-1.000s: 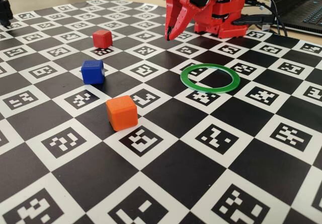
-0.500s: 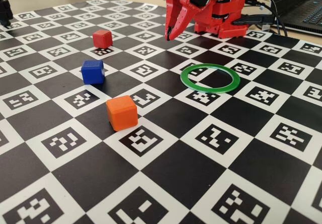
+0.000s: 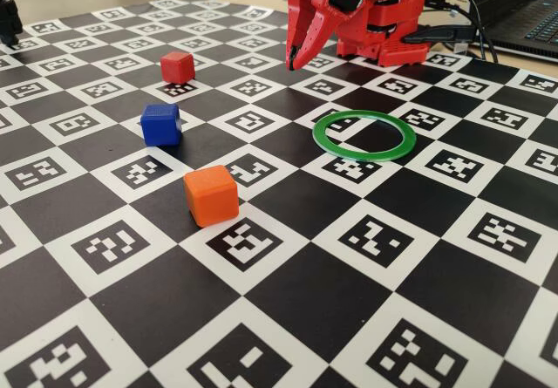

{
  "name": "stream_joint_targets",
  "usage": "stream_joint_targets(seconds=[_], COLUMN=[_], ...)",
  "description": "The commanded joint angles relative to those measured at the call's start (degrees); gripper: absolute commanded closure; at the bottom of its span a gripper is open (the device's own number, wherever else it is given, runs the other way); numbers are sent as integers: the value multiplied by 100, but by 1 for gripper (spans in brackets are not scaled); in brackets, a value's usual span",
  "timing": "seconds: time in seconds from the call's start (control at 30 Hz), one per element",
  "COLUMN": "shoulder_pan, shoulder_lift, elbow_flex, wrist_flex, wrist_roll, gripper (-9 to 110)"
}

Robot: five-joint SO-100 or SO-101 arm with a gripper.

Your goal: Grab the red cube then put it in the green circle then put the blue cube on top and finally the orange cube on top

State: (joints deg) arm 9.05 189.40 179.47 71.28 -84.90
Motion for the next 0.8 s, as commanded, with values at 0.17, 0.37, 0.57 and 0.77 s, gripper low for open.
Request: stream_joint_targets(seconds=[0.17,0.37,0.57,0.77], shoulder_pan=[-114,0,211,773], shoulder_lift=[-1635,-3612,-5520,-6838], elbow_flex=[-1459,-3700,-5985,-7646], wrist_flex=[-448,9,1107,1775], wrist_roll=[1380,2241,2988,3393], gripper=[107,107,106,96])
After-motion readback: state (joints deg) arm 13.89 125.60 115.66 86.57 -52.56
